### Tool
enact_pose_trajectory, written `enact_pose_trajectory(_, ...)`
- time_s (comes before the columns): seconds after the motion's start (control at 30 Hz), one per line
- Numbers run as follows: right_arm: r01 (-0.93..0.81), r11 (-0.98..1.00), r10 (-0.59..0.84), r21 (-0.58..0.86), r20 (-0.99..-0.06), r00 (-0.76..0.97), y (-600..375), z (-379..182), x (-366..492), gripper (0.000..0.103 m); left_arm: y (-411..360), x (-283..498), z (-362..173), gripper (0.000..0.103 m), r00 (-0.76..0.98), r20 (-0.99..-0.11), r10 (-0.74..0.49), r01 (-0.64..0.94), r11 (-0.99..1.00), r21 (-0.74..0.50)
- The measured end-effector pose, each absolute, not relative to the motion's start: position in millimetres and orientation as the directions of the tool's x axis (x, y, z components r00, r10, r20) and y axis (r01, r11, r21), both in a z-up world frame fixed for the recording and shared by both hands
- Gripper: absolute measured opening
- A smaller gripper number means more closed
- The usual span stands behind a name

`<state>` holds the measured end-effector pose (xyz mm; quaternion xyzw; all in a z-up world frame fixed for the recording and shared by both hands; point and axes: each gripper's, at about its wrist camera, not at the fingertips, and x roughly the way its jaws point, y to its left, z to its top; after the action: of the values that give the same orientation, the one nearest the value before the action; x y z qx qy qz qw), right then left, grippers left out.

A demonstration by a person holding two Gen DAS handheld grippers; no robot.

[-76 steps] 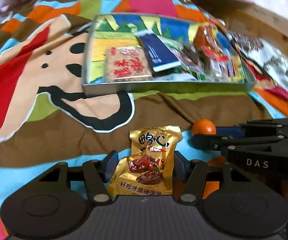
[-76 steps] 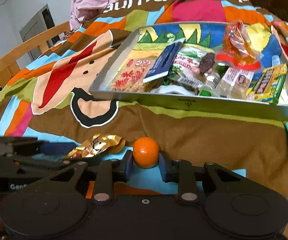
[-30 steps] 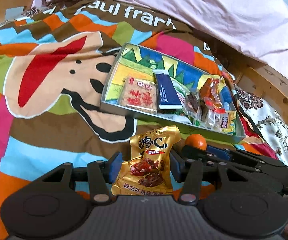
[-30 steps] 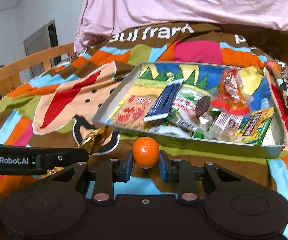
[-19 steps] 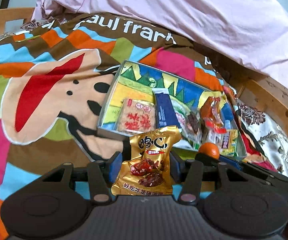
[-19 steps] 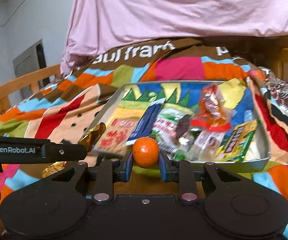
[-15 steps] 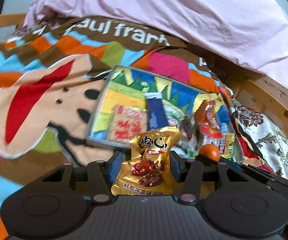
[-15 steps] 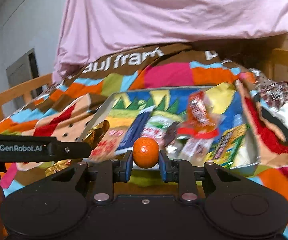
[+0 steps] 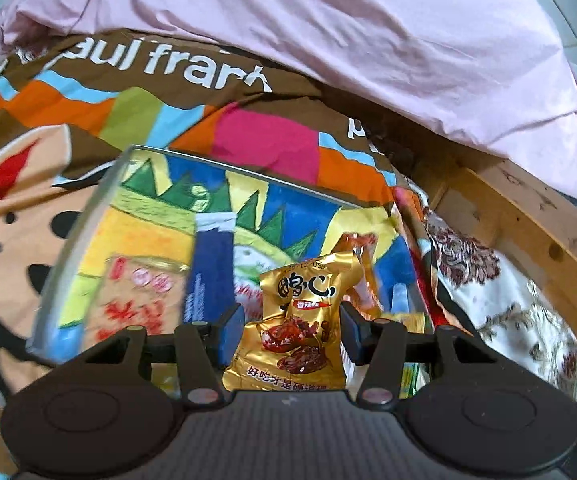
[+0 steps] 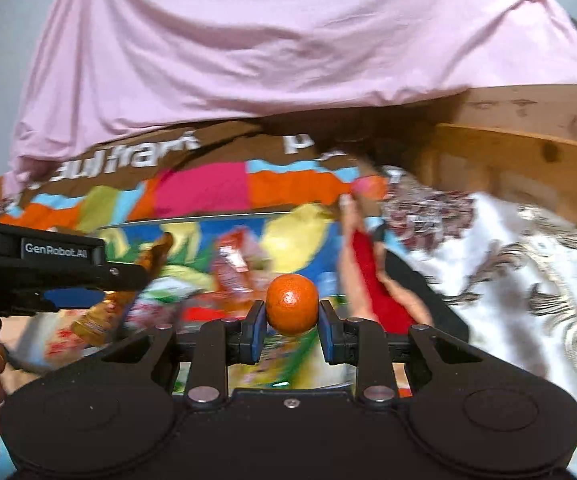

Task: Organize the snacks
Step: 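Carry the gold pack and the orange up over the dinosaur tray, then lower the gold pack and orange into the tray and open both tools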

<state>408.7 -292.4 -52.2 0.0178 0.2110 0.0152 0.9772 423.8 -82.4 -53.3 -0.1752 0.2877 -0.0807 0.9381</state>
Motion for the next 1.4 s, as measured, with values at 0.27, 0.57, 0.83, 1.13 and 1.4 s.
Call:
enact_pose_trajectory(0.27, 0.016, 1.000, -0.018, -0.008, -0.451, 0.892, -303, -69, 419, 0.029, -100, 462, -65, 0.055, 0.827, -0.504, -0.250, 0.079, 0.939, -0.336)
enact_pose_trajectory(0.57, 0.010, 0.999, -0.026, -0.034, -0.491, 0.871, -299, -79, 425, 0.029, -114, 480, -76, 0.055, 0.838, -0.491, -0.238, 0.083, 0.945, -0.316)
enact_pose_trajectory(0.83, 0.006, 1.000, -0.017, -0.024, -0.503, 0.864, -299, -81, 425, 0.029, -123, 479, -80, 0.055, 0.848, -0.482, -0.220, 0.071, 0.949, -0.308)
enact_pose_trajectory(1.13, 0.010, 1.000, -0.022, -0.026, -0.518, 0.855, -299, -82, 427, 0.030, -125, 480, -83, 0.055, 0.846, -0.487, -0.219, 0.066, 0.948, -0.312)
enact_pose_trajectory(1.4, 0.003, 0.999, -0.024, -0.040, -0.522, 0.852, -296, -83, 427, 0.032, -126, 480, -83, 0.055, 0.846, -0.486, -0.219, 0.068, 0.949, -0.309)
